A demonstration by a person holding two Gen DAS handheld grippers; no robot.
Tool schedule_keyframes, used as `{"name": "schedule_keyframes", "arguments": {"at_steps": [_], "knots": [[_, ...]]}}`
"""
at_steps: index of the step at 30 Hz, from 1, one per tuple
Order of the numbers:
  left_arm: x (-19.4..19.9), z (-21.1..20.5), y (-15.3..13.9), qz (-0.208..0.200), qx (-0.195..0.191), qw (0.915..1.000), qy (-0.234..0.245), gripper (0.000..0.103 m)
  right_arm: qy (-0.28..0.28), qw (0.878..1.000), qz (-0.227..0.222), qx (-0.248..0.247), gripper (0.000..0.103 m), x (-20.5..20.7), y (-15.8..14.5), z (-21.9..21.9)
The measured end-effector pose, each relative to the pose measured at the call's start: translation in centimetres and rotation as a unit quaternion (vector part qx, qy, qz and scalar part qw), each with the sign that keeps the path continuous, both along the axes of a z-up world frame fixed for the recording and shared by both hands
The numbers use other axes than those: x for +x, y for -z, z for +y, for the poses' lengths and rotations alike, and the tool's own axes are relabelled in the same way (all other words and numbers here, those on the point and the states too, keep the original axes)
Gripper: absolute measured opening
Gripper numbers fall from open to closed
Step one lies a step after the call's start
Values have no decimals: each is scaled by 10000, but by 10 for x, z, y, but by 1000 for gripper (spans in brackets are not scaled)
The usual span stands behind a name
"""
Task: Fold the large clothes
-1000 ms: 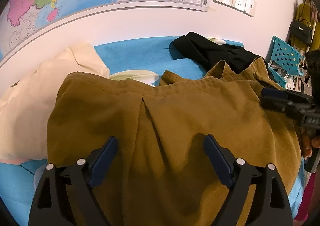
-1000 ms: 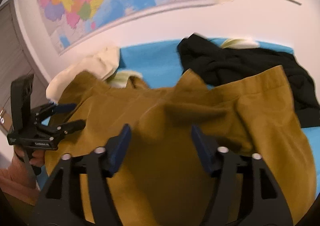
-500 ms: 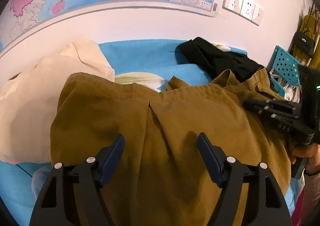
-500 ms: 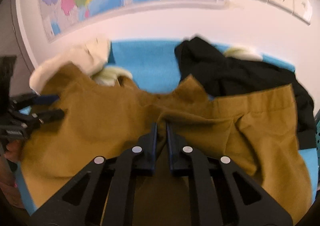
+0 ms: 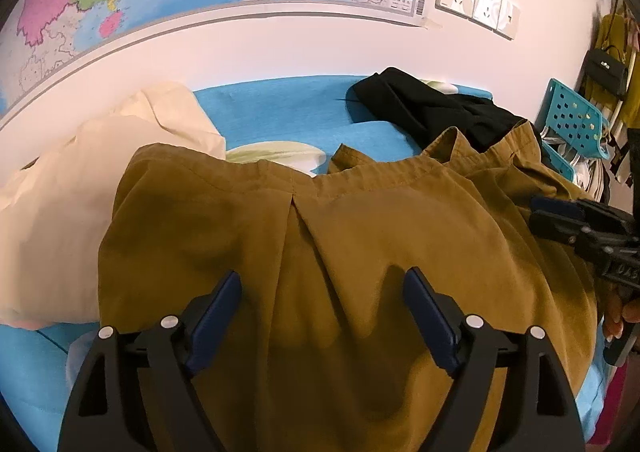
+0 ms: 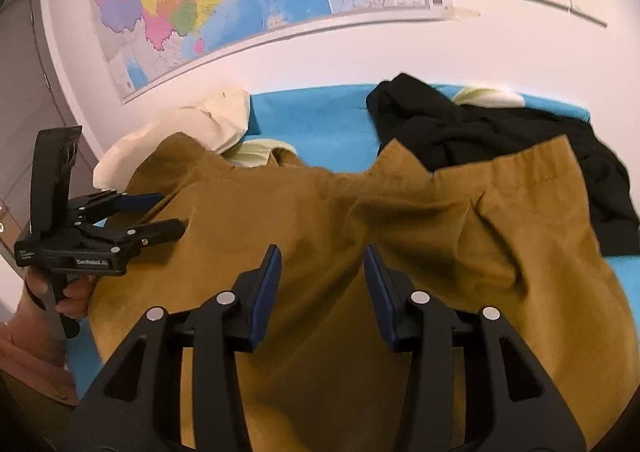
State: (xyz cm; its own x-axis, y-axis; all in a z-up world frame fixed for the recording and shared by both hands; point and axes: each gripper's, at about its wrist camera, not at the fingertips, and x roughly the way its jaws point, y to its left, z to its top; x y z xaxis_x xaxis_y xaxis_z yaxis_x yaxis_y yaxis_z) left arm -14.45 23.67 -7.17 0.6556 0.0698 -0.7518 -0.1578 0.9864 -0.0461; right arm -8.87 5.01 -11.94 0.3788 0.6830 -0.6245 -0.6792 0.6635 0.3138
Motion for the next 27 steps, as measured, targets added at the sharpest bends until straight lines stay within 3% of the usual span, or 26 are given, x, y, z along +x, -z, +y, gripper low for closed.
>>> {"name": "schedule_keyframes", "arguments": {"at_steps": [4,8,11,14,17,22,24,27], "knots": [[0,0,1,-13,-5,10000,11,83,82,9997,225,-38,43,9,17,1],[-3,0,0,-37,16,10000,-71,83,70,9998,164,56,46,1,6,-8],[-18,-2,-9,-246,-72,9996,69,82,99,9984,123,538,50,-10,-8,-41],[-42,-4,-17,-425,-183,9983,356,82,378,9976,-76,569,52,-22,-15,-82],[-58,0,-14,-394,-450,9969,519,82,762,9956,93,531,52,-22,-3,-119],[-58,14,14,-20,-712,9971,266,81,1241,9889,605,544,30,-3,38,-154],[-58,10,12,-34,-603,9979,233,81,1285,9883,615,553,31,-3,36,-154],[-66,6,6,-101,-593,9978,282,81,1231,9906,328,498,42,-17,20,-149]]}}
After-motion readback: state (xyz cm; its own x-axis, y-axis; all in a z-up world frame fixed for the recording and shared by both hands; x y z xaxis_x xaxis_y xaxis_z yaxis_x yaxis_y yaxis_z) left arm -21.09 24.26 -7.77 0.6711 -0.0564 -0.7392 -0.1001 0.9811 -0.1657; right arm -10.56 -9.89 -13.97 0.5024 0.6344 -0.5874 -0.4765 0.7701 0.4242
